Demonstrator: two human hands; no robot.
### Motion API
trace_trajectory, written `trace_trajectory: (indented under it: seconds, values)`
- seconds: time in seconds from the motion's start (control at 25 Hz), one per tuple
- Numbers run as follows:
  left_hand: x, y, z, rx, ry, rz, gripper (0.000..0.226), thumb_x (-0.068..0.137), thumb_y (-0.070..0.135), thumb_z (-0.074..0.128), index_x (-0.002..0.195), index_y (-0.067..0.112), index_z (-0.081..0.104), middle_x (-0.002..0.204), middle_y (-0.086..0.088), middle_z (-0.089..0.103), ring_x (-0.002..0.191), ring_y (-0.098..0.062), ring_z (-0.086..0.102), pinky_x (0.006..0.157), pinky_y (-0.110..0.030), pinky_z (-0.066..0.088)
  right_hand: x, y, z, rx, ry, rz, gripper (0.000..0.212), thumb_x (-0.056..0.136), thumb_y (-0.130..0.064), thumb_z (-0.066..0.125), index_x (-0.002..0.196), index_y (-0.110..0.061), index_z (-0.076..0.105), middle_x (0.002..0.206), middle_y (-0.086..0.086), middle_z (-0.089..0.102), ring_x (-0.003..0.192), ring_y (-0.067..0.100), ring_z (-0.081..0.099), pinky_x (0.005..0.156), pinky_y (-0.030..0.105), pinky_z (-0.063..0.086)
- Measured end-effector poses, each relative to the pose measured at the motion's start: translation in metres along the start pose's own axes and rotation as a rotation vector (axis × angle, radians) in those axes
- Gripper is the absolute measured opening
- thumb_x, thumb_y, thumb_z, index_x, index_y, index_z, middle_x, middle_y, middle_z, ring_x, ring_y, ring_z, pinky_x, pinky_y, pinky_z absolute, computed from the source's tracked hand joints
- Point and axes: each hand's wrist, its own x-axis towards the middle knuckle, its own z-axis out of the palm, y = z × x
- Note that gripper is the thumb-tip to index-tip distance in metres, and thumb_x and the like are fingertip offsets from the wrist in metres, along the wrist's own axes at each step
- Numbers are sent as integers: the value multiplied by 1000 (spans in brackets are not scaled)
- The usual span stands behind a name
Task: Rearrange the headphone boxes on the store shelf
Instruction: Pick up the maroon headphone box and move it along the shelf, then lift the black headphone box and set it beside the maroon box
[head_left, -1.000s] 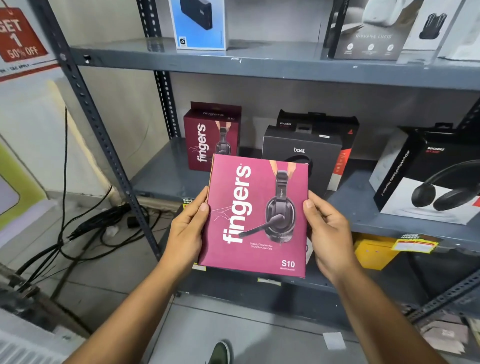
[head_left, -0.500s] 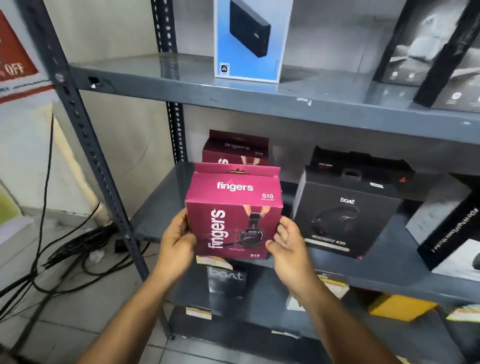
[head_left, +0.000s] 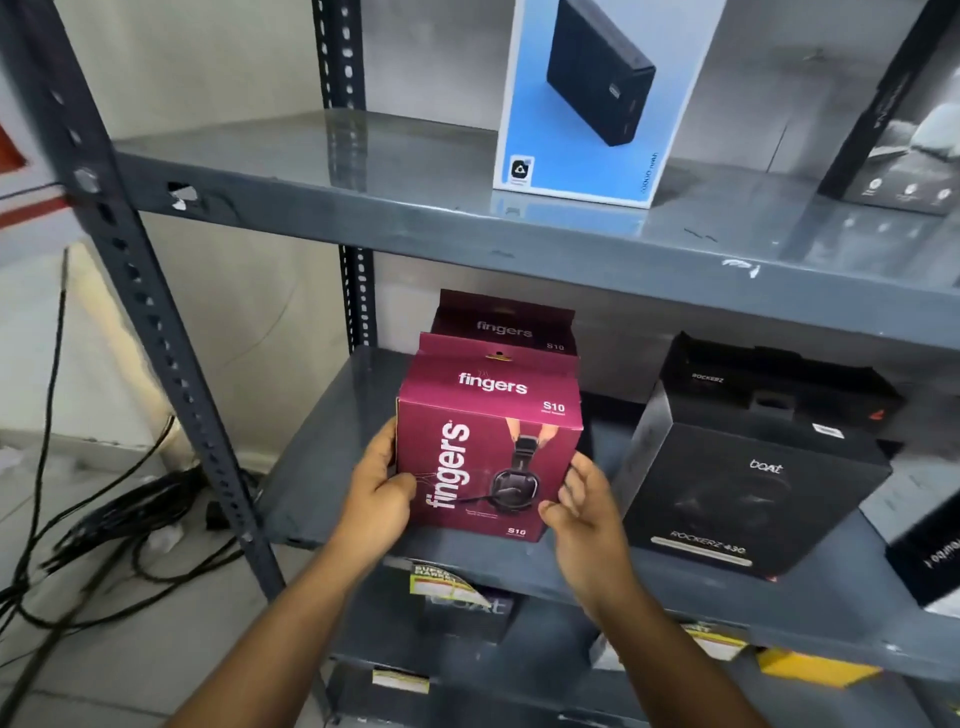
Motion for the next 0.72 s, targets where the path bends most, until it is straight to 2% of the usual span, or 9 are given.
trace_trajectory:
  seconds: [0.12,0.16,0.24,0.32,0.4,0.44,0.56,0.64,0.72]
  values:
    - [0,1,2,-10,-14,6,77,77,-27,34,134,24,47,110,9,66,95,6,66,75,-15,55,3,0,5,131,13,1,66,84,24,36,141,-7,31,86,-14,44,81,0,48,96,22,41]
    - [0,1,2,-16,-20,12,78,78,-27,35,133,27,46,110,10,66,95,6,66,74,-14,55,3,0,6,147,13,-11,66,83,25,36,141,-7,32,89,-14,46,83,-1,50,97,23,42]
    - [1,3,4,-43,-20,23,79,80,-27,36,137,28,42,112,13,64,96,9,65,77,-14,55,4,-1,4,130,-5,-32,68,85,21,39,143,-12,30,120,-8,53,113,1,51,108,34,37]
    - [-9,7,12,-84,48,25,78,83,-23,40,147,21,31,120,18,56,95,21,59,86,-13,51,-2,0,-3,85,26,-39,69,88,14,44,146,-17,24,146,-8,31,137,6,29,115,33,25]
    - [-33,0,25,-66,265,16,70,86,-12,49,147,15,28,129,13,46,91,30,52,85,1,40,-14,7,-14,43,101,-69,66,89,9,48,145,-20,27,146,-10,29,136,3,27,114,28,24]
    - [-52,-9,34,-24,367,31,64,85,-1,55,143,17,34,134,6,45,96,23,53,83,3,37,-23,13,-24,33,145,-91,63,89,9,50,141,-22,33,145,-9,34,133,1,34,111,24,28]
    - [-107,-43,71,66,383,106,48,75,33,61,121,32,49,132,-7,54,118,-1,50,99,-6,34,-41,44,-75,-36,358,-115,55,85,7,56,120,-35,47,136,2,52,124,9,50,101,19,40]
    - [-126,-56,103,129,228,134,46,78,39,62,122,35,48,134,-1,54,126,3,46,109,-18,33,-45,58,-123,-79,531,-100,49,80,-9,60,117,-39,49,134,5,51,128,24,47,109,39,39]
    - [-123,-51,139,82,121,87,49,87,29,65,131,33,43,142,9,47,129,13,39,115,-28,30,-42,53,-168,-179,630,-81,56,77,-22,59,131,-31,43,137,9,47,130,30,44,111,52,34]
